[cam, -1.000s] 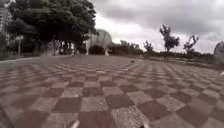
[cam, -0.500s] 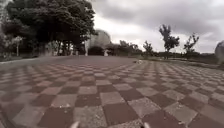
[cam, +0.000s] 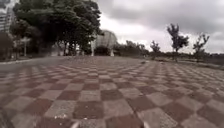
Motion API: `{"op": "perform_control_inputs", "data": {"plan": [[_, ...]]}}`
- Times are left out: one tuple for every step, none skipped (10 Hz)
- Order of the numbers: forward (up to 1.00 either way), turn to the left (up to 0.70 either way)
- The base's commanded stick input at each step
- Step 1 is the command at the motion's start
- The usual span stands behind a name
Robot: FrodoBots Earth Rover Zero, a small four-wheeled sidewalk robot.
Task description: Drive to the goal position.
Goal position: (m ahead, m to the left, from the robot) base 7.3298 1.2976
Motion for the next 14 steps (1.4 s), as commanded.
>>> {"op": "perform_control_inputs", "data": {"plan": [[0.5, 0.0], [0.5, 0.05], [0.5, 0.1], [0.5, 0.05], [0.5, 0.1], [0.5, 0.03], [0.5, 0.0], [0.5, 0.0], [0.5, 0.0], [0.5, 0.0], [0.5, 0.0], [0.5, 0.0], [0.5, 0.0], [0.5, 0.0]]}}
